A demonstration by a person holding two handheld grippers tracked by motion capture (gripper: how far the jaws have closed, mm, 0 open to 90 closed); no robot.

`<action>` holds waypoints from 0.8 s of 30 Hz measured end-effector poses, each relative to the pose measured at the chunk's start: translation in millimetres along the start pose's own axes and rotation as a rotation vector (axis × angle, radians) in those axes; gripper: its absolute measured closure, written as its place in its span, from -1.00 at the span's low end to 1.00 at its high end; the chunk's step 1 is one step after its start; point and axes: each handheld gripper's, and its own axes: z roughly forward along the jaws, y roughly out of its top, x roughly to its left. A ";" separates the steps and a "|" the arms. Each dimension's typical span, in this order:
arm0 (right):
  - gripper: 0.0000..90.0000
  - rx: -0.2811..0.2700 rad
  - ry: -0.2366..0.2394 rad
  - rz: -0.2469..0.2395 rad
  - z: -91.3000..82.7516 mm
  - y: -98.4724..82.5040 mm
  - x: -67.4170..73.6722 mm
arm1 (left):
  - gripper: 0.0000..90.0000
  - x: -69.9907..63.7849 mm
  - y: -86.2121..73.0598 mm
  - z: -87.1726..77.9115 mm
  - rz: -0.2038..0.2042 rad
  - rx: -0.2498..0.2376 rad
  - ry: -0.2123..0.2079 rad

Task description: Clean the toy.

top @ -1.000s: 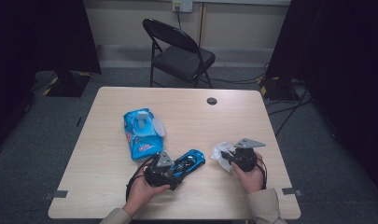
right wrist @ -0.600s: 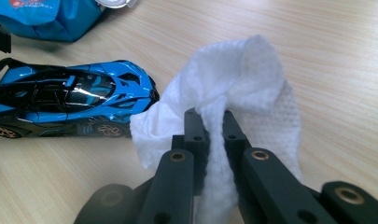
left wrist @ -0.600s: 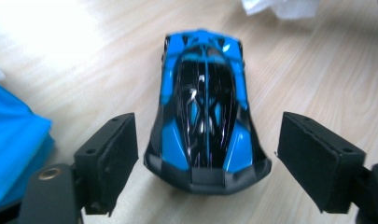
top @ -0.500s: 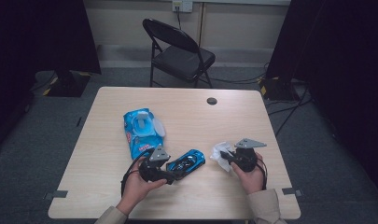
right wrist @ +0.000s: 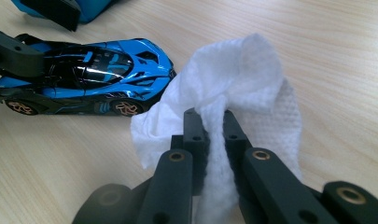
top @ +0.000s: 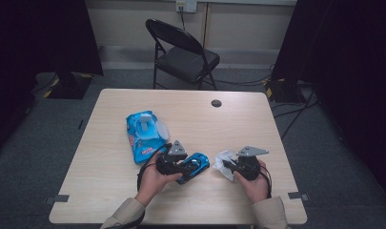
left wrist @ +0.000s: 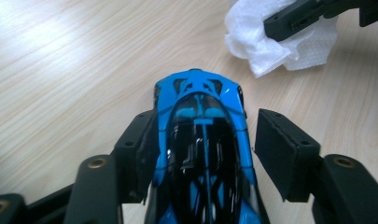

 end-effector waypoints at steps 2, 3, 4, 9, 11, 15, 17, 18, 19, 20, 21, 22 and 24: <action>0.90 -0.002 0.002 0.000 1.7 -0.5 0.7 | -0.01 -0.7 0.1 3.7 0.020 -0.004 -0.008; 0.89 0.002 0.001 0.000 2.9 -1.0 0.8 | 0.02 -0.7 -0.5 5.1 0.029 -0.010 -0.005; 0.90 0.005 0.002 0.000 4.3 -1.6 0.9 | 0.04 -0.3 -0.9 6.1 0.037 -0.008 -0.007; 0.89 0.014 0.010 -0.010 9.1 -1.3 4.4 | 0.08 1.1 -3.3 10.0 0.042 0.018 0.005; 0.89 0.022 0.014 -0.021 10.9 -0.7 7.0 | 0.07 1.2 -4.8 12.1 0.019 0.026 -0.008; 0.89 0.030 0.020 -0.030 13.8 -0.2 10.1 | 0.08 1.1 -4.8 12.4 0.028 0.032 0.003; 0.89 0.029 0.020 -0.026 14.2 -0.3 10.3 | 0.09 0.4 -4.4 12.8 0.026 0.033 0.006; 0.89 0.030 0.021 -0.025 14.5 -0.6 10.5 | 0.09 -0.1 -4.3 13.0 0.026 0.032 0.009; 0.89 0.031 0.020 -0.026 15.0 -0.8 10.9 | 0.09 -0.3 -4.1 13.1 0.022 0.033 0.010; 0.89 0.035 0.022 -0.029 15.5 -1.0 11.2 | 0.08 -0.6 -3.9 13.3 0.015 0.036 0.010; 0.89 0.038 0.022 -0.031 16.0 -1.2 11.7 | 0.06 -0.8 -3.6 13.8 0.011 0.036 0.011; 0.89 0.043 0.020 -0.032 16.9 -1.5 12.3 | 0.06 -0.8 -2.9 14.3 0.007 0.037 0.012; 0.89 0.051 0.024 -0.034 19.1 -2.1 13.6 | 0.04 -2.1 0.0 15.6 0.021 0.057 0.019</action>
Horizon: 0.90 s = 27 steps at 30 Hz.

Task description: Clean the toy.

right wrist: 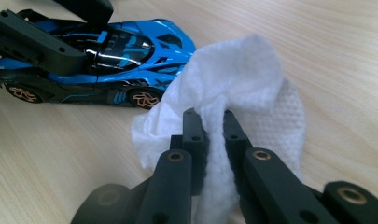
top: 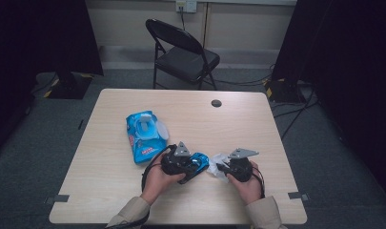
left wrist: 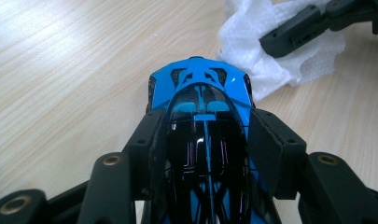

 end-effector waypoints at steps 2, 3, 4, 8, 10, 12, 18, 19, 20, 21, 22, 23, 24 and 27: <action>0.89 0.009 0.000 -0.008 1.8 0.1 1.4 | 0.01 -1.6 3.6 2.2 0.018 0.019 0.003; 0.89 0.010 0.004 -0.011 2.5 0.3 1.9 | -0.01 -1.5 4.9 2.8 0.016 0.026 0.004; 0.89 0.013 0.005 -0.013 3.0 0.5 2.4 | -0.01 -2.1 5.9 3.4 0.013 0.029 0.008; 0.89 0.019 0.008 -0.017 4.2 -0.1 3.7 | 0.01 -3.5 4.4 4.6 0.024 0.012 0.019; 0.89 0.018 0.010 -0.013 4.7 -0.2 3.5 | 0.03 -2.6 3.0 3.9 0.014 0.004 0.017; 0.89 0.015 0.014 -0.005 5.3 -0.5 3.1 | 0.04 -3.0 2.2 3.8 0.004 -0.004 0.018; 0.89 0.025 0.032 -0.017 10.5 1.0 10.3 | 0.04 -2.5 2.2 2.6 0.002 0.005 0.015; 0.90 0.026 0.033 -0.022 11.4 1.7 12.1 | 0.04 -2.2 2.1 2.7 0.000 0.002 0.015; 0.90 0.029 0.032 -0.026 12.0 2.2 13.7 | 0.05 -2.0 2.0 2.6 -0.003 0.000 0.014; 0.90 0.031 0.032 -0.030 12.5 2.7 15.0 | 0.05 -1.5 1.8 2.2 -0.003 0.001 0.011; 0.90 0.032 0.033 -0.030 12.8 3.0 16.0 | 0.05 -1.5 1.6 1.7 -0.005 0.004 0.011; 0.90 0.033 0.035 -0.032 12.9 3.1 16.9 | 0.05 -1.2 1.5 1.3 -0.002 0.006 0.010; 0.90 0.035 0.038 -0.034 13.0 3.3 18.0 | 0.05 -1.5 1.3 1.1 -0.002 0.005 0.009; 0.91 0.036 0.049 -0.037 13.5 3.1 21.9 | 0.05 -1.6 0.7 0.4 -0.010 0.005 0.010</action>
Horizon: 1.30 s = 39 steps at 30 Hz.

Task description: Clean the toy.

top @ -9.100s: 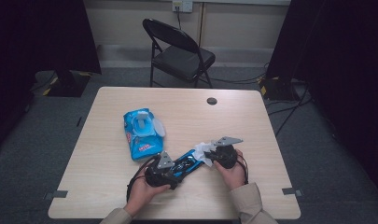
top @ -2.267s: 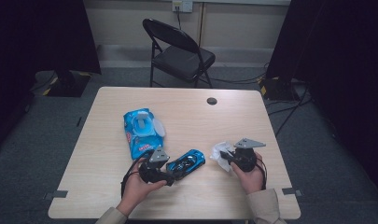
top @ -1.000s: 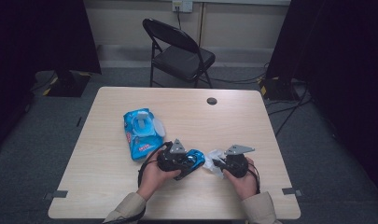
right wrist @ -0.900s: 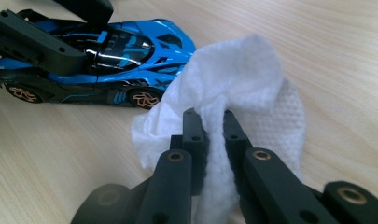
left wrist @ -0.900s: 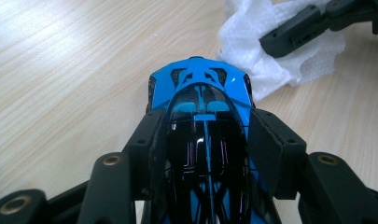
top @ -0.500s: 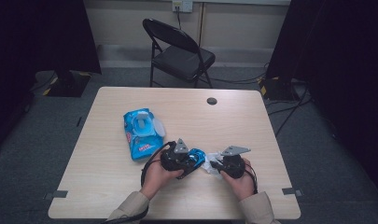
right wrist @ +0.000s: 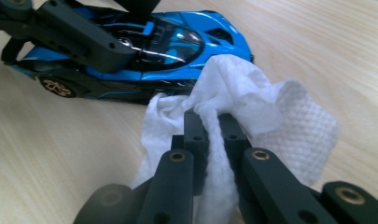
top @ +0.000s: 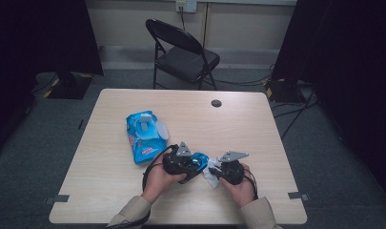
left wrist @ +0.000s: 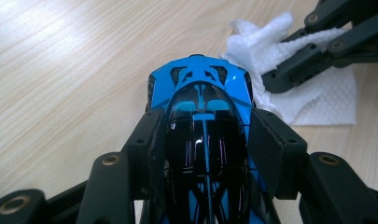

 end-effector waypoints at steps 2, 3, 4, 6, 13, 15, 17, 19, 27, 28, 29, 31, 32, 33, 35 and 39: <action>0.91 0.004 0.011 -0.011 0.7 0.6 3.5 | 0.05 -0.2 0.1 -0.1 0.001 0.002 0.002; 0.91 0.006 0.015 -0.017 1.0 0.7 5.4 | 0.05 -0.4 0.3 -0.2 0.004 0.004 0.004; 0.91 0.007 0.020 -0.020 1.5 0.9 7.5 | 0.05 -0.6 0.3 -0.3 0.006 0.005 0.006; 0.91 0.009 0.033 -0.028 2.5 1.5 10.6 | 0.05 -0.6 0.2 -0.3 0.005 0.004 0.006; 0.91 0.010 0.065 -0.039 5.9 3.0 20.2 | 0.05 -0.1 -0.8 -1.4 0.003 0.004 0.000; 0.91 0.013 0.079 -0.051 7.1 3.9 24.2 | 0.05 0.0 -0.8 -1.3 0.003 0.004 -0.001; 0.91 0.014 0.097 -0.063 9.5 5.1 30.1 | 0.05 -0.3 -0.7 -1.3 0.004 0.006 0.002; 0.91 0.019 0.097 -0.086 11.6 7.0 36.3 | 0.05 0.2 -0.8 -1.7 0.001 0.007 0.001; 0.91 0.017 0.147 -0.109 14.4 7.5 45.3 | 0.05 0.2 -1.4 -1.8 0.000 0.002 0.001; 0.91 0.019 0.150 -0.116 15.0 7.8 47.3 | 0.05 0.2 -1.4 -1.9 0.001 0.002 0.001; 0.91 0.019 0.155 -0.118 15.4 8.0 48.9 | 0.05 0.2 -1.6 -2.0 0.000 0.002 0.001; 0.91 0.019 0.166 -0.120 16.1 7.9 51.3 | 0.05 0.0 -1.8 -2.0 0.001 0.001 0.002; 0.91 0.018 0.175 -0.119 16.6 8.0 52.5 | 0.05 -0.2 -1.8 -1.9 0.000 0.000 0.002; 0.91 0.017 0.185 -0.124 17.3 8.2 53.8 | 0.05 -0.1 -1.8 -1.9 0.000 0.000 0.002; 0.91 0.018 0.188 -0.132 18.3 8.7 58.1 | 0.05 0.1 -1.7 -2.1 0.002 0.002 0.002; 0.91 0.021 0.202 -0.143 19.7 9.5 63.5 | 0.06 -0.1 -1.8 -2.0 0.002 0.001 0.002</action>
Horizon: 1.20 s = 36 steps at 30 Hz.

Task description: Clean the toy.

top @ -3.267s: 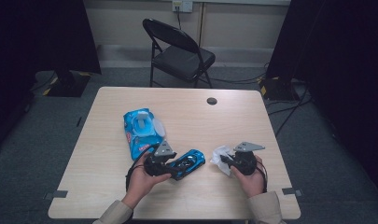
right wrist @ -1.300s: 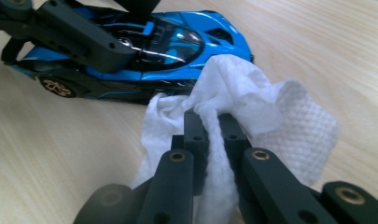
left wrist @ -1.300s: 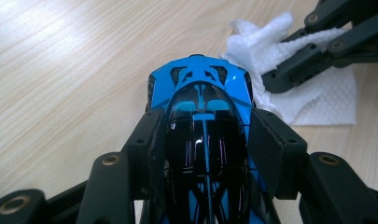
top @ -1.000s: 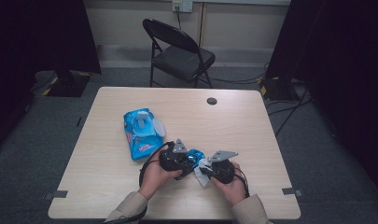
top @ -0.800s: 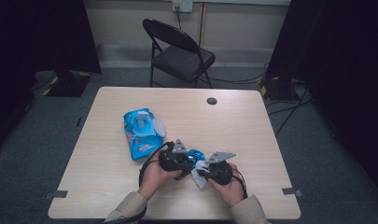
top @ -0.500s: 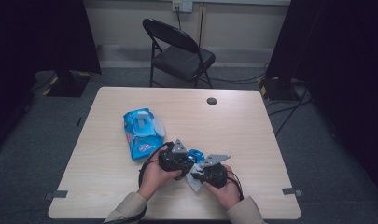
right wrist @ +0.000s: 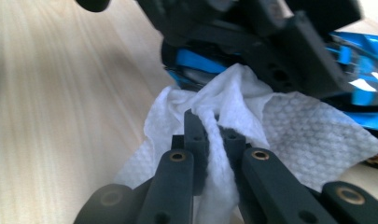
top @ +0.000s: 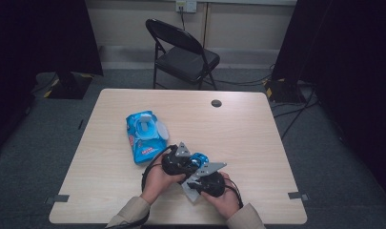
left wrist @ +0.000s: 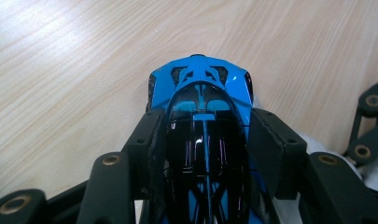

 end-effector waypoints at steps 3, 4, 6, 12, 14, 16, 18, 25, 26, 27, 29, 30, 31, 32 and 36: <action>0.91 0.001 0.006 -0.007 1.8 1.1 3.3 | 0.05 -0.2 -0.1 0.0 -0.001 -0.001 0.001; 0.91 0.000 0.011 -0.005 2.6 1.4 4.7 | 0.06 -0.3 0.0 0.0 -0.001 0.001 0.001; 0.91 -0.006 0.020 -0.008 4.7 2.0 7.4 | 0.06 -0.2 0.0 -0.1 -0.001 0.000 0.001; 0.91 -0.011 0.050 -0.012 10.3 4.3 16.6 | 0.06 0.1 -0.2 -0.5 0.004 0.004 0.000; 0.91 -0.012 0.064 -0.021 13.1 5.8 20.9 | 0.06 -0.2 -0.4 -0.1 0.000 -0.002 0.000; 0.91 -0.007 0.083 -0.032 16.0 8.2 25.1 | 0.06 -0.1 -0.3 0.0 -0.002 -0.003 0.000; 0.91 -0.003 0.090 -0.041 17.8 10.1 29.2 | 0.06 0.1 -0.3 0.0 -0.002 -0.003 0.000; 0.91 -0.008 0.089 -0.066 5.9 9.3 29.4 | 0.14 2.3 -1.9 -1.6 -0.015 -0.011 -0.004; 0.91 -0.012 0.076 -0.064 1.5 7.9 25.6 | 0.14 1.9 -2.2 -1.4 -0.017 -0.015 -0.003; 0.91 -0.022 0.073 -0.049 -3.3 6.2 20.9 | 0.14 1.8 -2.3 -1.5 -0.017 -0.015 -0.002; 0.90 -0.035 0.043 -0.029 -14.0 2.7 10.7 | 0.14 1.7 -1.8 -1.5 -0.014 -0.009 0.001; 0.90 -0.036 0.023 -0.027 -19.4 1.1 5.7 | 0.14 1.6 -1.8 -1.4 -0.014 -0.011 0.002; 0.90 -0.043 0.004 -0.019 -24.5 -0.9 0.8 | 0.14 1.7 -1.8 -1.5 -0.015 -0.009 0.001; 0.91 -0.050 -0.008 -0.006 -29.8 -2.7 -4.0 | 0.14 1.7 -2.0 -1.6 -0.016 -0.009 0.000; 0.90 -0.083 -0.062 0.038 -49.0 -8.6 -21.9 | 0.14 1.4 -2.1 -1.6 -0.017 -0.010 0.001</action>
